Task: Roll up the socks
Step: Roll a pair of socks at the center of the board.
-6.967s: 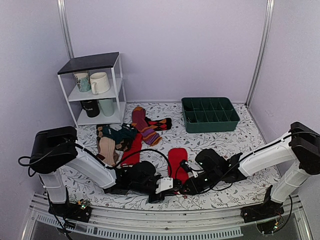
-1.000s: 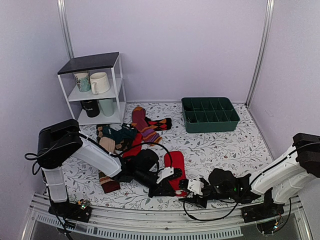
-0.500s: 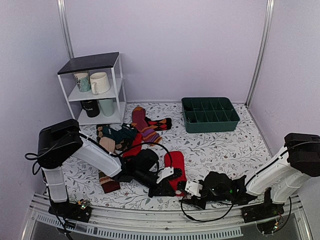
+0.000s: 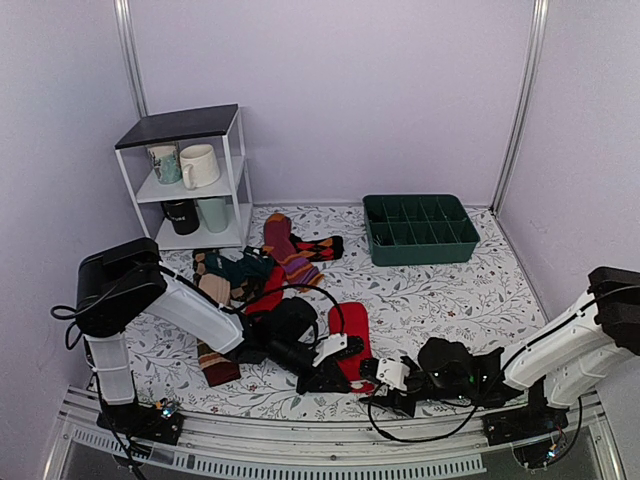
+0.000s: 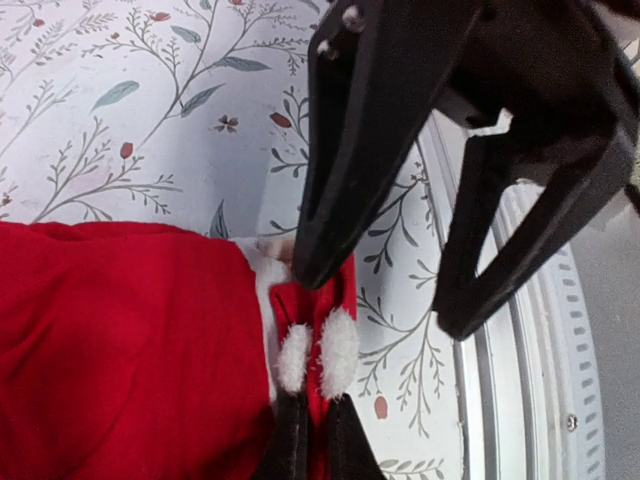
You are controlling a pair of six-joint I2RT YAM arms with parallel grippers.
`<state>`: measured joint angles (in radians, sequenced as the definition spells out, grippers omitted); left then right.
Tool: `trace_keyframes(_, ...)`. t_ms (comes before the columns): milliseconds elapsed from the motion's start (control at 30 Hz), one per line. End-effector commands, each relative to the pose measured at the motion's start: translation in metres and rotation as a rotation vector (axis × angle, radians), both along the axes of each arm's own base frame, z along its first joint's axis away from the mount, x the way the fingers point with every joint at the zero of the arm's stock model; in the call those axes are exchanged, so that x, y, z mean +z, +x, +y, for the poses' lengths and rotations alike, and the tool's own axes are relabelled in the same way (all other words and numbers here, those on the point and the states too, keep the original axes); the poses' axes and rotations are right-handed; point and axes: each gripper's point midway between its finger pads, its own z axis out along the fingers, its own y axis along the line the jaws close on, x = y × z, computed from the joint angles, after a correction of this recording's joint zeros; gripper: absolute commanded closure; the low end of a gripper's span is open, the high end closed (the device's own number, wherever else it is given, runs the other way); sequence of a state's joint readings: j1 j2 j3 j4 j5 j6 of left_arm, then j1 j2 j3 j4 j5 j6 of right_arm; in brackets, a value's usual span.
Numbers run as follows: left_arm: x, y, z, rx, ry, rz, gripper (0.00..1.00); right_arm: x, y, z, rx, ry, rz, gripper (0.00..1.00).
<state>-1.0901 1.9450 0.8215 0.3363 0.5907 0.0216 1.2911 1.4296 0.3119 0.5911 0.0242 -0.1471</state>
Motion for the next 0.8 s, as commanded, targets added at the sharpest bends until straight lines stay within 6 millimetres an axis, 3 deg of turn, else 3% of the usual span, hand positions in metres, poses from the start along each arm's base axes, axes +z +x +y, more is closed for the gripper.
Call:
trace_keyframes(0,-0.077,-0.032,0.067,0.016,0.347,0.149,1.0,-0.016,0.006,0.008,-0.006,-0.049,-0.02,0.51)
trace_keyframes(367,-0.077,-0.032,0.067,0.011,0.344,0.147,1.0,-0.026,0.005,0.013,0.002,-0.051,-0.005,0.52)
trace_keyframes(467,-0.078,-0.033,0.067,0.008,0.345,0.147,1.0,-0.03,0.005,0.012,0.0,-0.059,0.01,0.6)
trace_keyframes(567,-0.078,-0.032,0.068,0.009,0.347,0.148,1.0,-0.039,0.006,0.008,-0.02,-0.076,0.07,0.81)
trace_keyframes(767,-0.079,-0.03,0.067,0.014,0.349,0.134,1.0,-0.056,0.008,-0.002,-0.079,-0.126,0.199,0.93)
